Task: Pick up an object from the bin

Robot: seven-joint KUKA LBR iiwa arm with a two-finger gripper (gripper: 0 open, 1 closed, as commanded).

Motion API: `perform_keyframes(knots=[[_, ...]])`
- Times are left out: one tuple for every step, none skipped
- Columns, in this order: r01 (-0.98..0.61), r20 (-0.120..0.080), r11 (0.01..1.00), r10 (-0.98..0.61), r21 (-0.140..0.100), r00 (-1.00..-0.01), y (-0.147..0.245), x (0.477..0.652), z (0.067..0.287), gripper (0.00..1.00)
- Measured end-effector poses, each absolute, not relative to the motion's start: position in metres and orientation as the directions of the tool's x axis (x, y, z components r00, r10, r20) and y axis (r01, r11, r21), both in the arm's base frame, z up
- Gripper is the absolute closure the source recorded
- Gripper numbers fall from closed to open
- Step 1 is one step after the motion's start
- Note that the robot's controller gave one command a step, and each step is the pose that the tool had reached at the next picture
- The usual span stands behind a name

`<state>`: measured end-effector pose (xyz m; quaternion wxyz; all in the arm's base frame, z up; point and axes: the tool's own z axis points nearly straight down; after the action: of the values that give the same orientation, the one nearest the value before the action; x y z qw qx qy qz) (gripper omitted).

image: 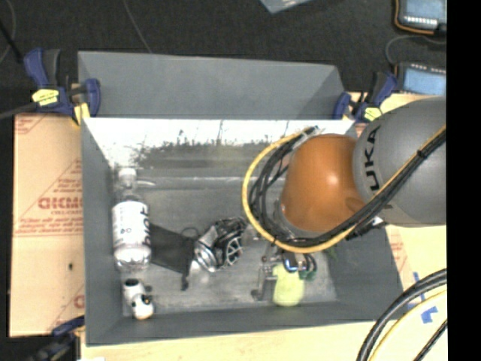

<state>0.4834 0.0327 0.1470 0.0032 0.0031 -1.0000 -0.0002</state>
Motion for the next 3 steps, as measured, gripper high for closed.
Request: perform_keyframes(knots=[[-0.005,-0.002,1.0,-0.005,0.001,-1.0,0.033,0.485,0.151,0.0],[-0.007,0.0,1.0,-0.007,0.001,-1.0,0.038,0.502,0.139,0.0],[-0.009,-0.012,1.0,-0.009,0.003,-1.0,0.068,0.566,0.085,1.0]])
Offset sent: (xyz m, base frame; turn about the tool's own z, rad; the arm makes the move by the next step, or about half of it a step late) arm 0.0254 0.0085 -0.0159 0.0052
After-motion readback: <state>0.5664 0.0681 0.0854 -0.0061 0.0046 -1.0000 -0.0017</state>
